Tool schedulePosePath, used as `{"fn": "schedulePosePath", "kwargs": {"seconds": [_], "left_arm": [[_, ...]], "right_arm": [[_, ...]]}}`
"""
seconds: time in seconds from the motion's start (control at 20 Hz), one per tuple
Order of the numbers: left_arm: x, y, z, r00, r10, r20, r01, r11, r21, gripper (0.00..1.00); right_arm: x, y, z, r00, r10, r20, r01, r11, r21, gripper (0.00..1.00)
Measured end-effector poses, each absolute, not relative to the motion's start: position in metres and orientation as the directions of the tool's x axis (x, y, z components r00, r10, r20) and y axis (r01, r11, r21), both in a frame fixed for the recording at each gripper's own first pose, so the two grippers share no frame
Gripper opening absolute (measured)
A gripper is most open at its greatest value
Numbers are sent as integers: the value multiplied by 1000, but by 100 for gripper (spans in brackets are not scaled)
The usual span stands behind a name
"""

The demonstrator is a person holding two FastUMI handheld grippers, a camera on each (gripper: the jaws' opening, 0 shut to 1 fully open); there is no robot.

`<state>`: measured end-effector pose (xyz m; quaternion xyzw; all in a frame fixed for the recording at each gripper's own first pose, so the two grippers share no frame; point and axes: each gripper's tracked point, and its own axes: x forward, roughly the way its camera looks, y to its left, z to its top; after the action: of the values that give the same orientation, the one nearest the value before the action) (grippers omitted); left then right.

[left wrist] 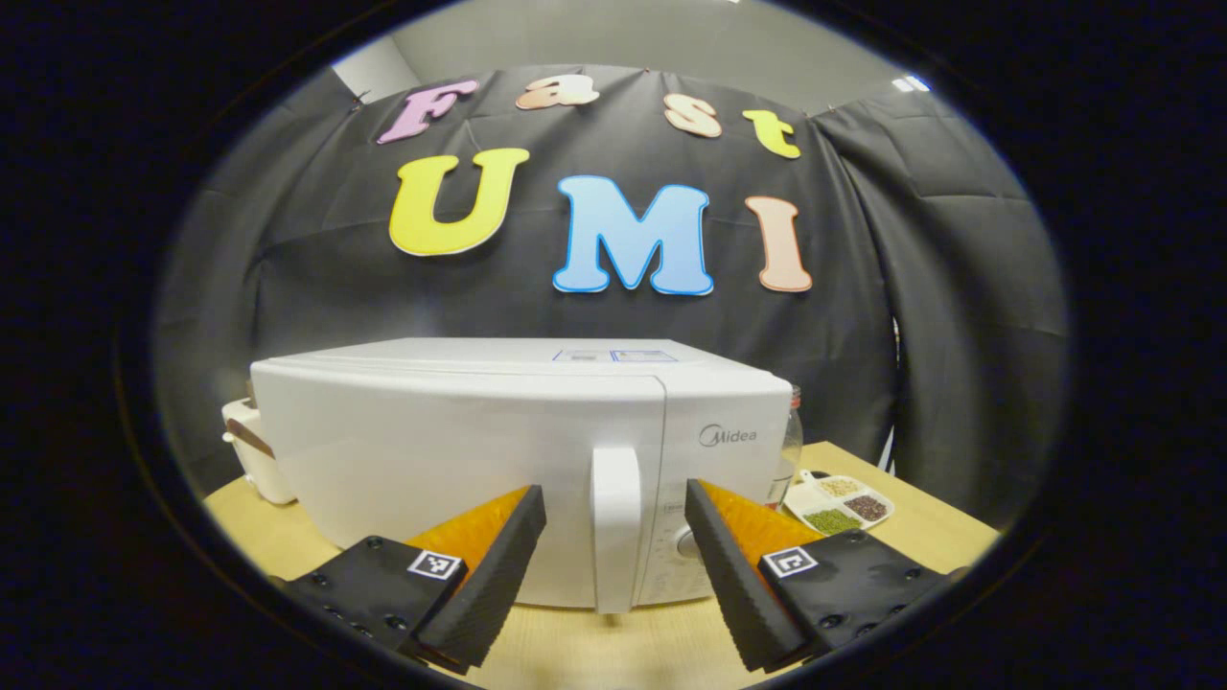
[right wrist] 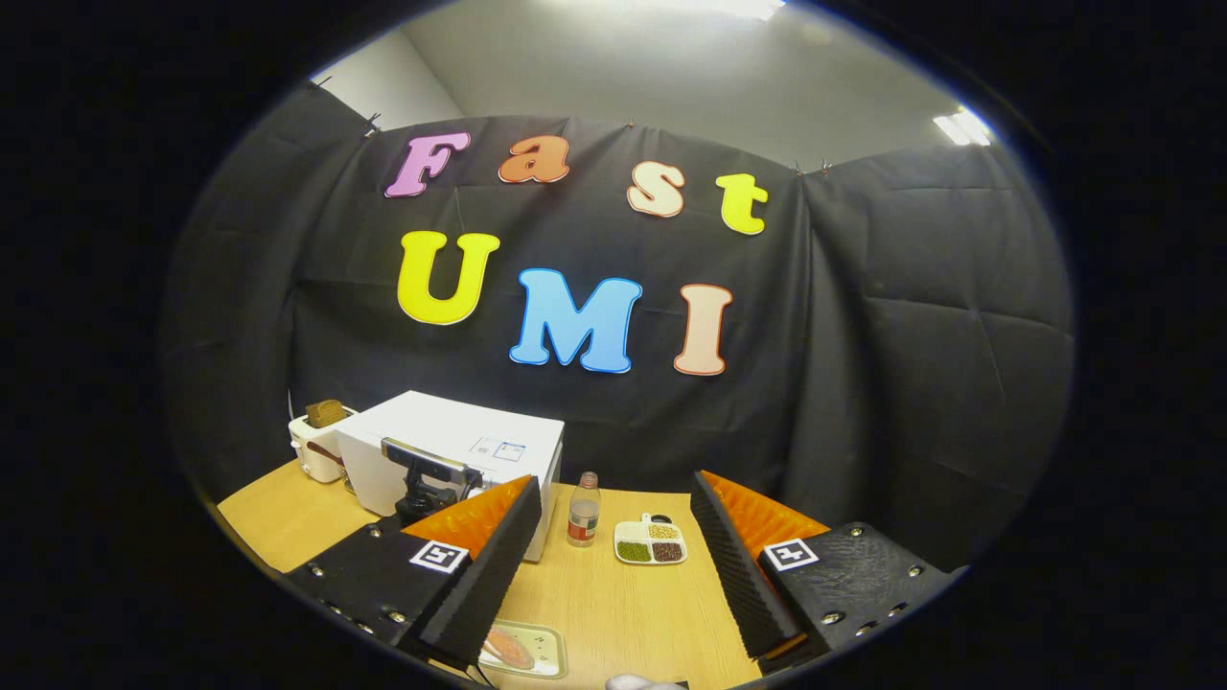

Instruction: Open the microwave oven with the left hand, put the food in, and close the microwave oven.

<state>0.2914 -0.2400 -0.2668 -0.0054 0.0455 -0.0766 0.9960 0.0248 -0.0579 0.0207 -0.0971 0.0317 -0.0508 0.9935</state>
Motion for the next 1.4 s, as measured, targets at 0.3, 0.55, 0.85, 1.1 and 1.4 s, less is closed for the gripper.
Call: {"fn": "schedulePosePath", "kwargs": {"seconds": [0.3,0.55,0.85,1.1,1.4], "left_arm": [[297,-237,-273,986,-128,-106,127,992,-16,94],[295,-239,-276,980,-150,-128,147,989,-36,27],[294,-238,-277,977,-162,-141,160,987,-24,25],[289,-239,-277,970,-194,-146,192,981,-24,24],[276,-236,-276,968,-203,-145,202,979,-23,25]], "right_arm": [[19,-59,28,993,-114,-33,104,971,-215,96],[15,-58,28,993,-111,-39,100,971,-218,96],[6,-56,27,993,-108,-43,96,970,-223,96],[1,-58,23,992,-110,-56,95,971,-221,96],[-2,-53,24,995,-83,-59,68,974,-214,96]]}}
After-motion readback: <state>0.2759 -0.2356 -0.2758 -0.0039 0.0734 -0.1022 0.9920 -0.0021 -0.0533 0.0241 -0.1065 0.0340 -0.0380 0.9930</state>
